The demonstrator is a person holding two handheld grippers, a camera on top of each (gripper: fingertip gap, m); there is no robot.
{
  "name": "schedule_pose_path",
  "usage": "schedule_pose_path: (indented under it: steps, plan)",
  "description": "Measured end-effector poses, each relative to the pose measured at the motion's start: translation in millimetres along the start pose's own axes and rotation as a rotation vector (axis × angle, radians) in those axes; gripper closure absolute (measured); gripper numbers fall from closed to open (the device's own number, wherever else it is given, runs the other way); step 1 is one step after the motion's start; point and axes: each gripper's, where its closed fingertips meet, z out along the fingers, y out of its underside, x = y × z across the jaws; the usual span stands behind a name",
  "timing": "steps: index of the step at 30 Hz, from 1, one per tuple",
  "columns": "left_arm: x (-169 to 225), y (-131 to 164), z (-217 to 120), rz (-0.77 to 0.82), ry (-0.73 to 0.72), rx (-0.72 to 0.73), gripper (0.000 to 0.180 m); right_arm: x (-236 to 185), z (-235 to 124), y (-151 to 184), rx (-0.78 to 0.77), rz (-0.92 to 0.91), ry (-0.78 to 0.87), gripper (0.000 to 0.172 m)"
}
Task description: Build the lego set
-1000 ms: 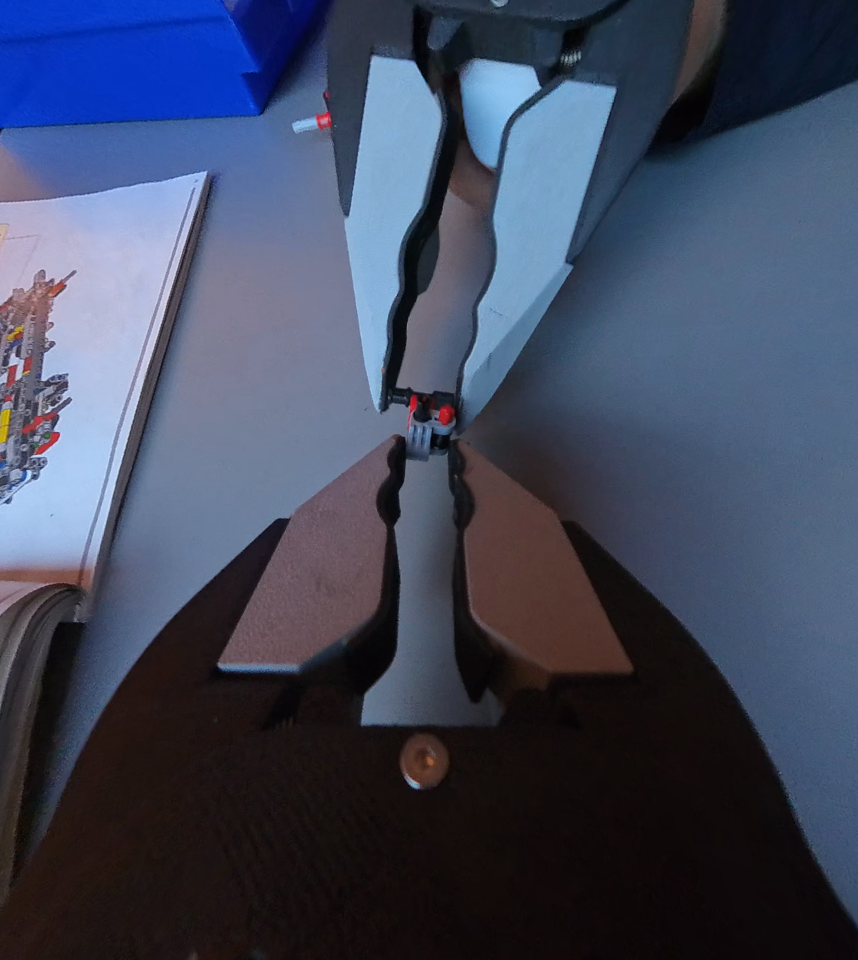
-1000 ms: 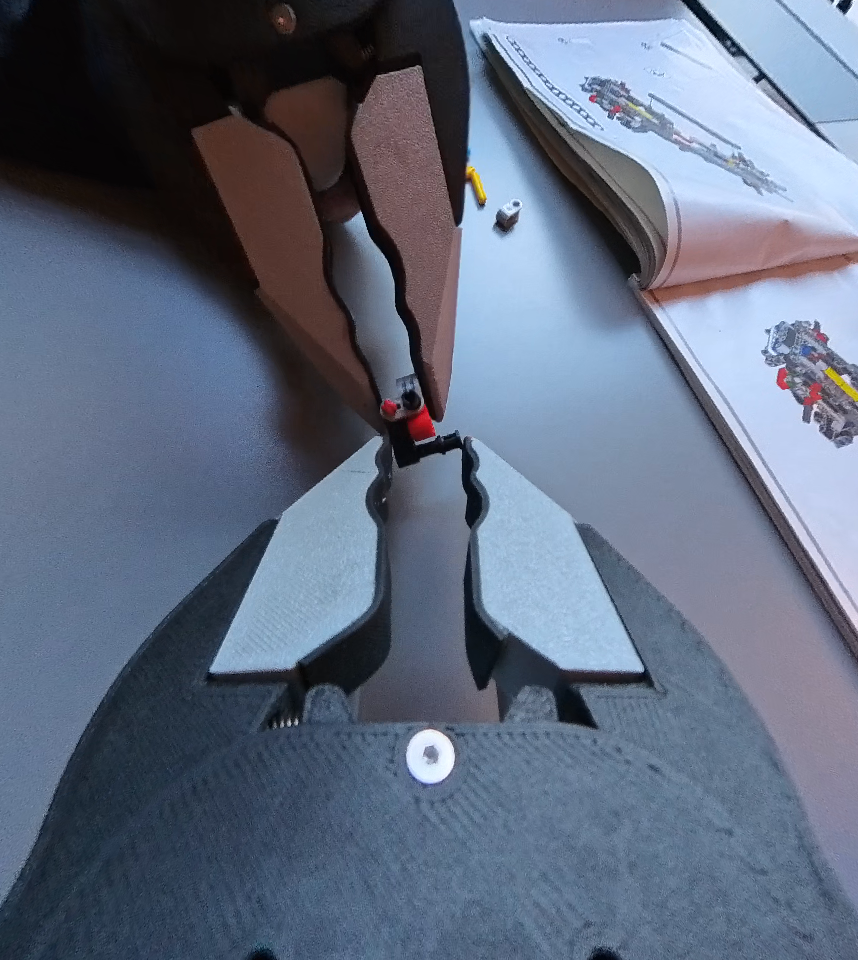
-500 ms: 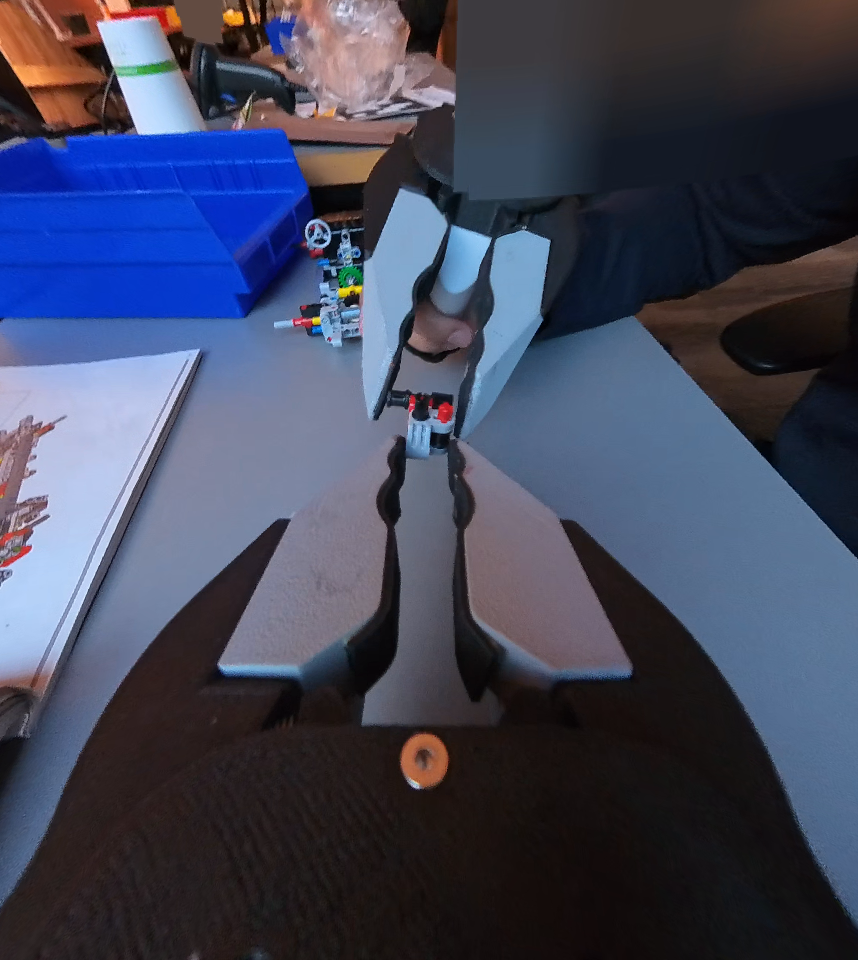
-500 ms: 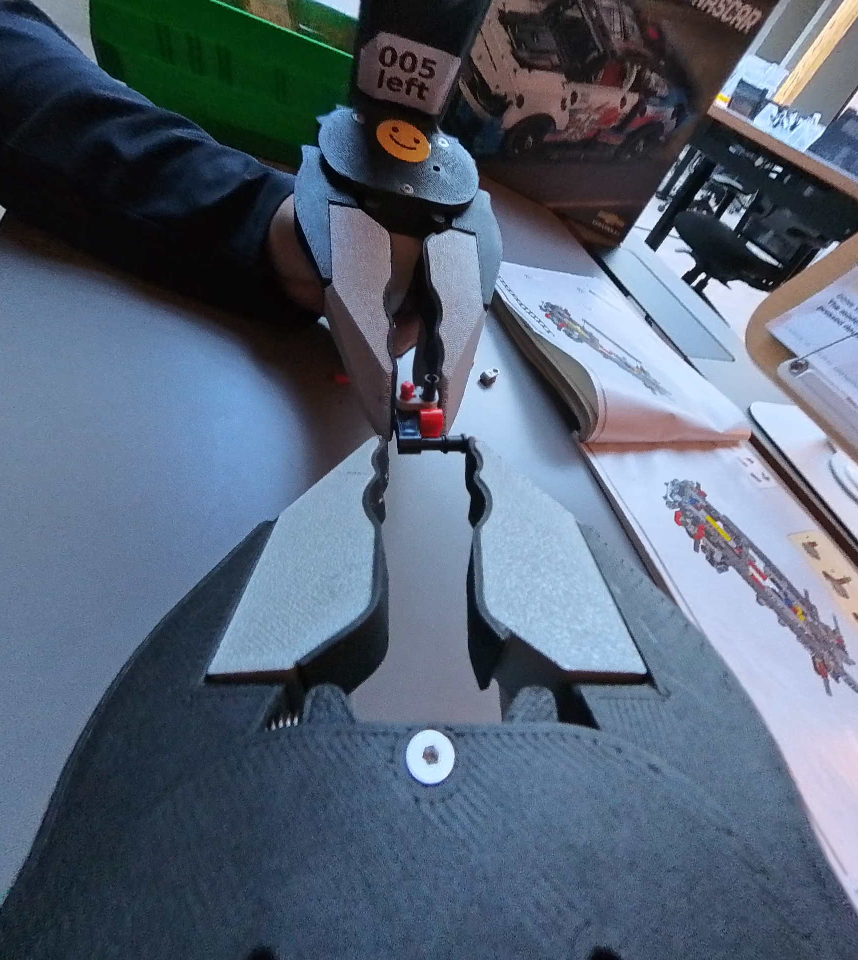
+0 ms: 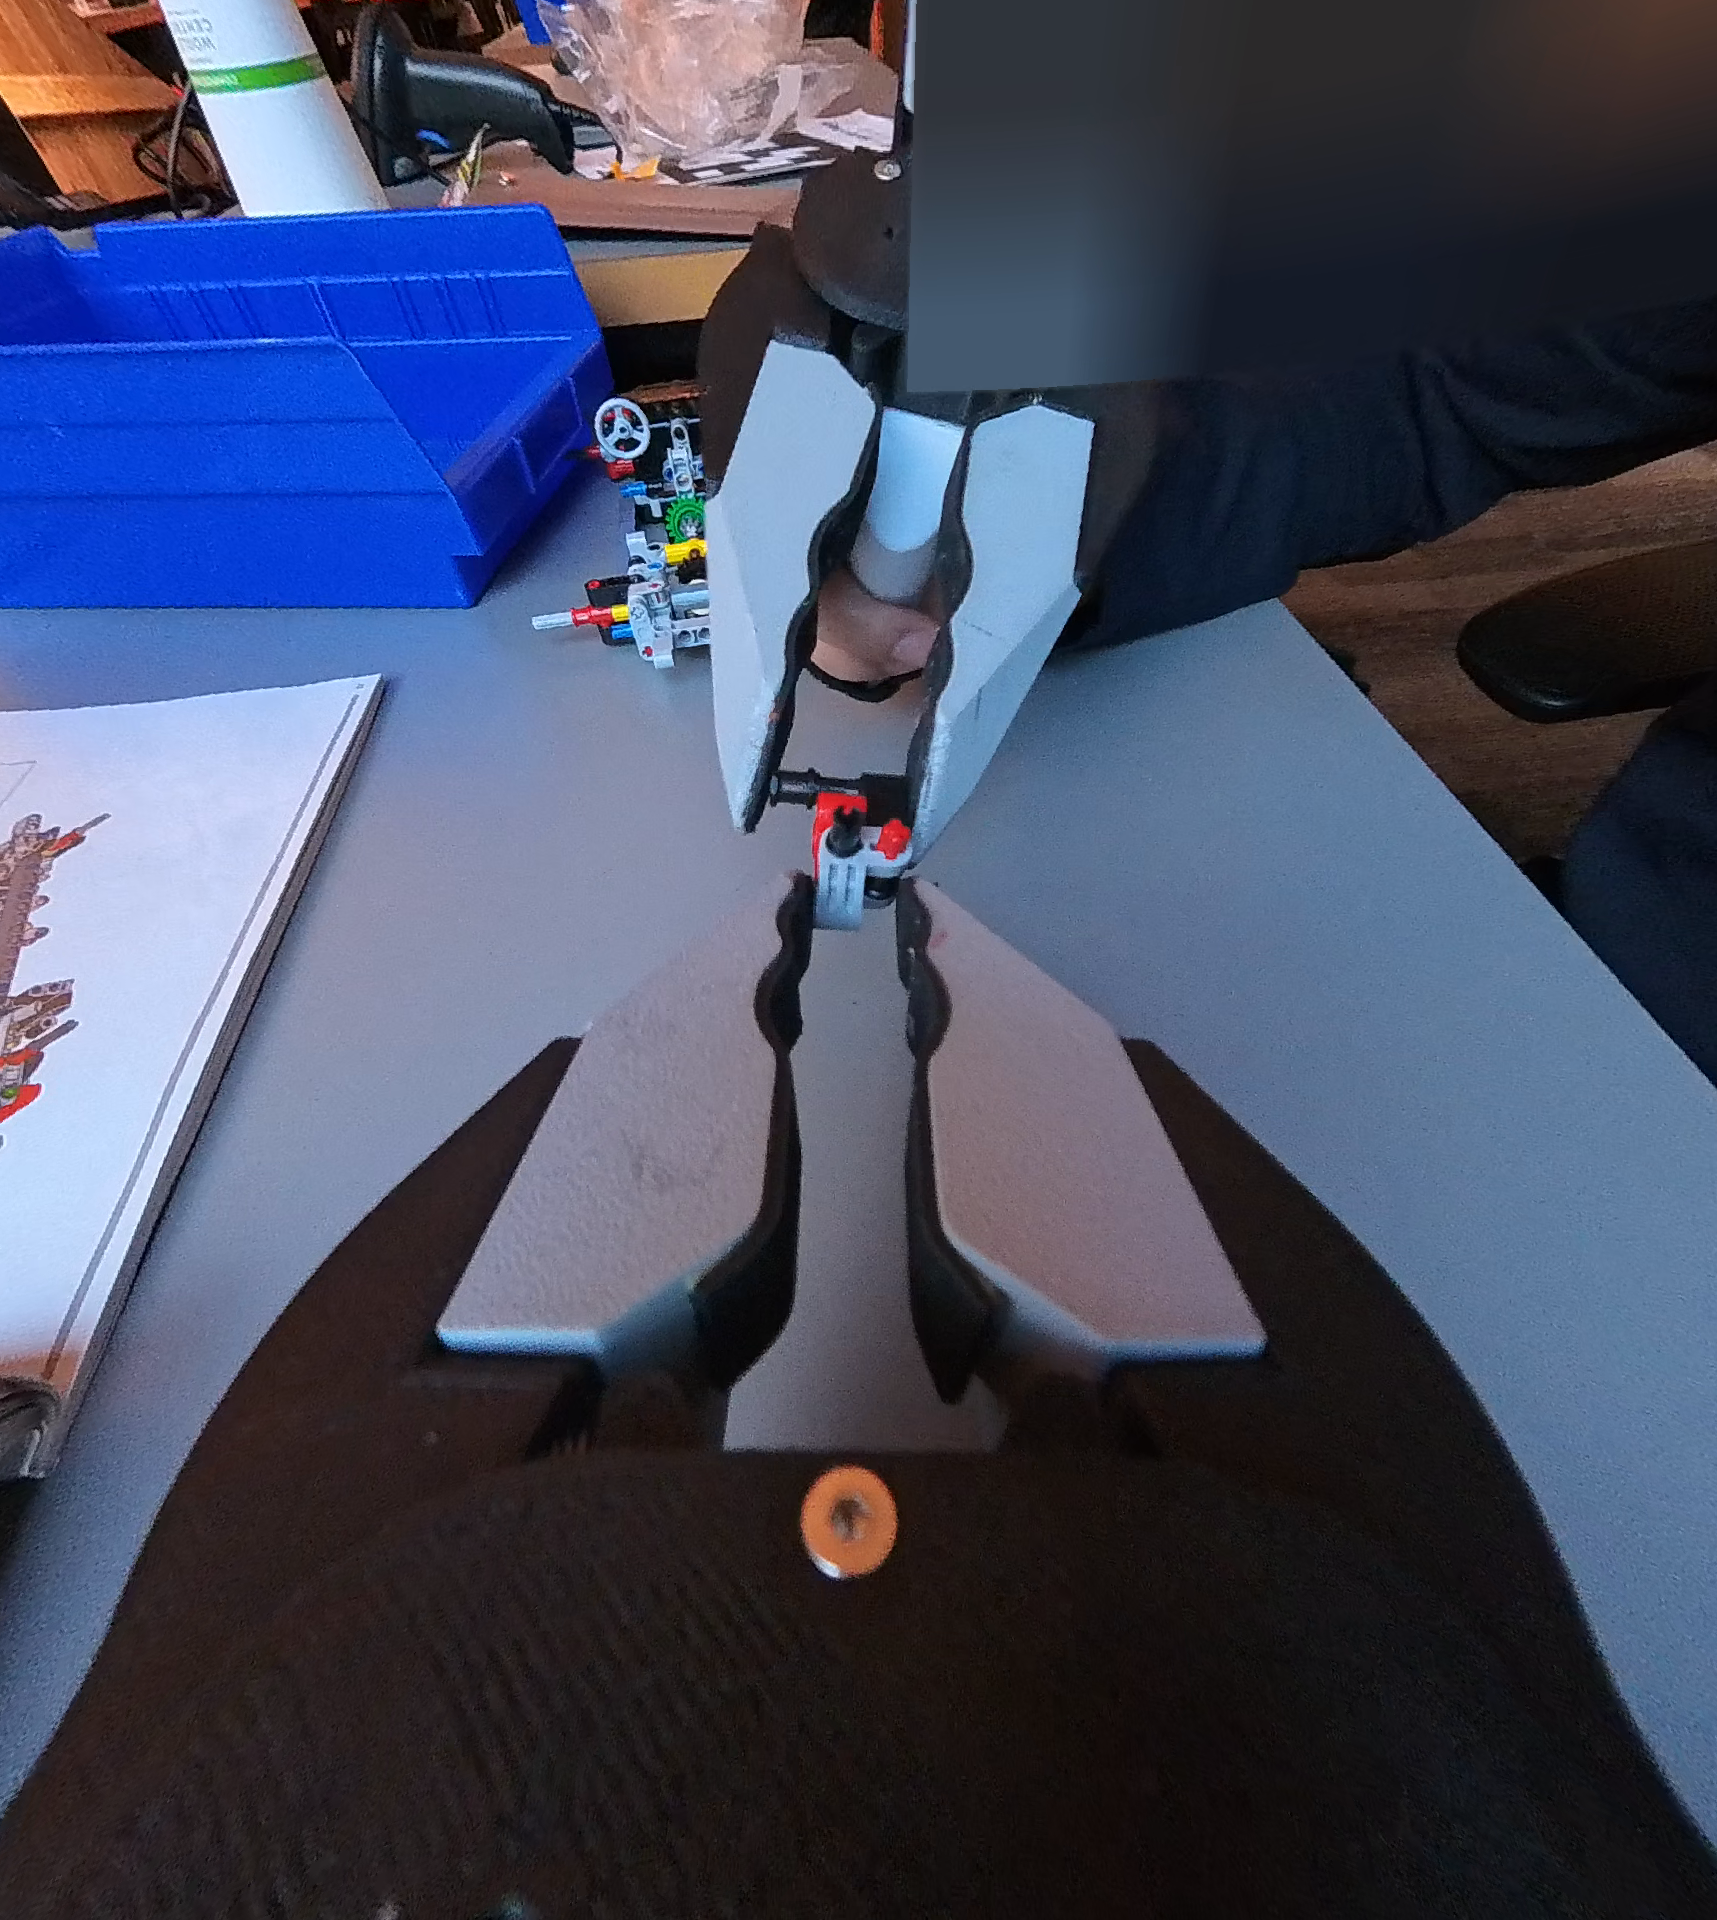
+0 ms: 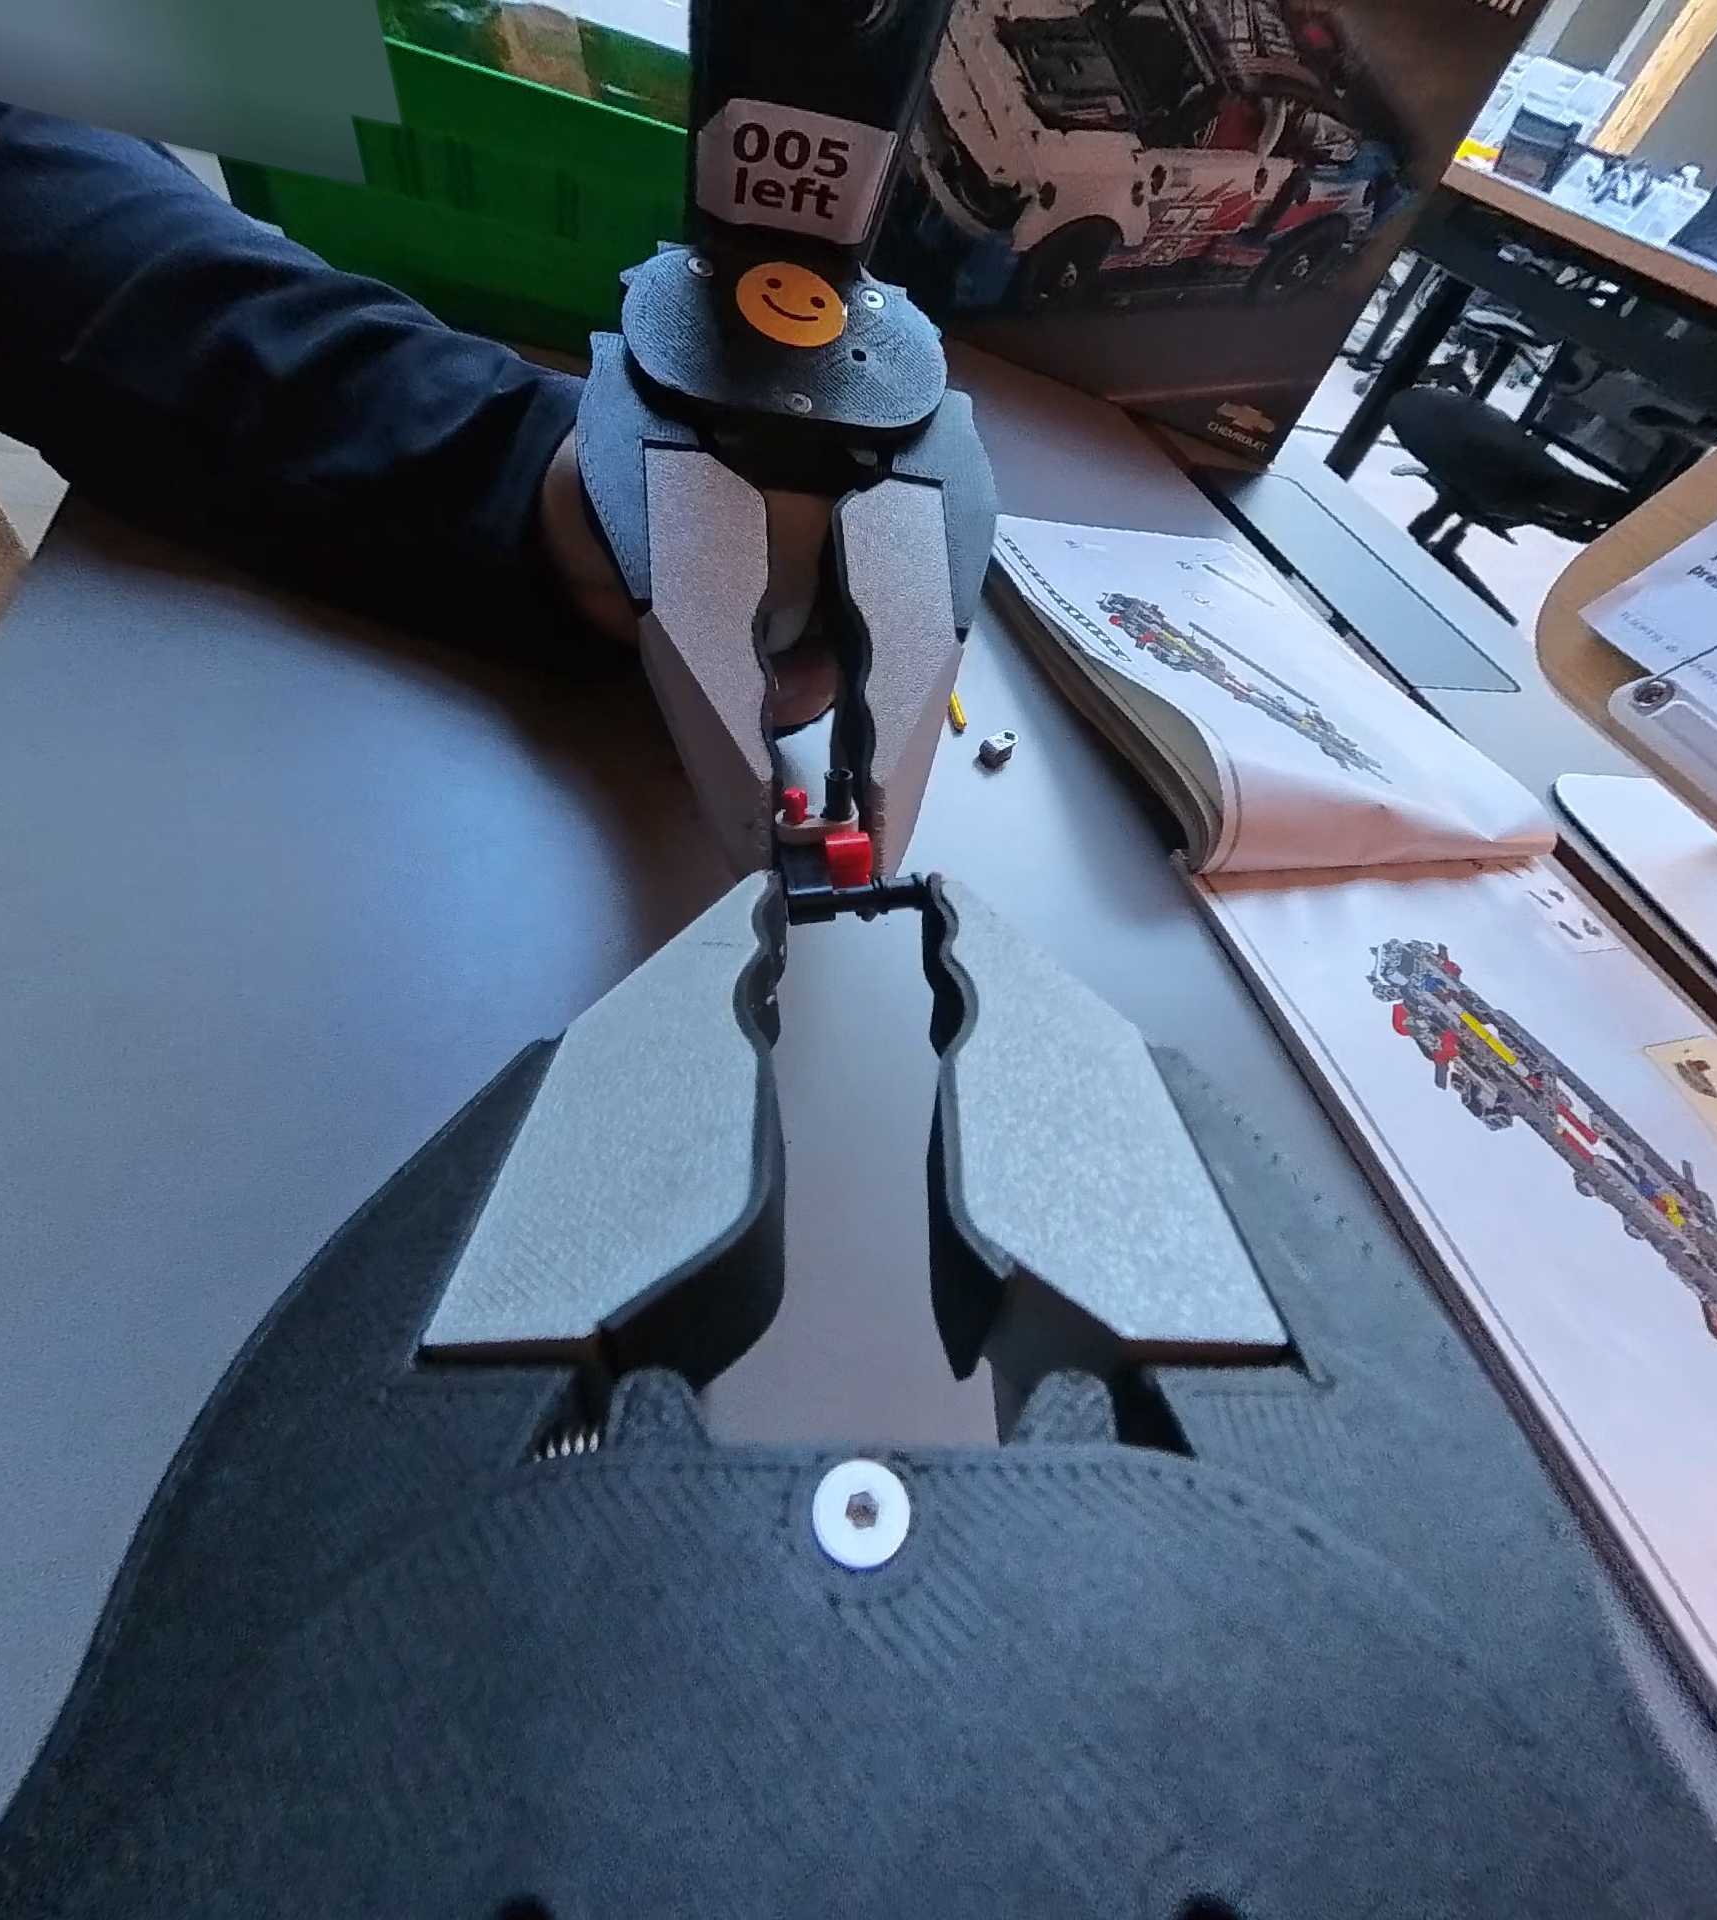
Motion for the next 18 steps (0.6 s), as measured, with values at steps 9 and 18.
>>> schedule_pose_path:
  steps: [9, 18]
  plan:
    - [-4.0, 0.8, 0.6, -0.046, -0.014, -0.003, 0.166, 4.2, 1.0, 4.1, -0.011, 0.036, 0.003, 0.148]
    - [-2.4, -0.9, 0.4, -0.063, 0.004, 0.008, 0.163, 3.2, 2.6, 8.8, -0.039, 0.038, -0.003, 0.149]
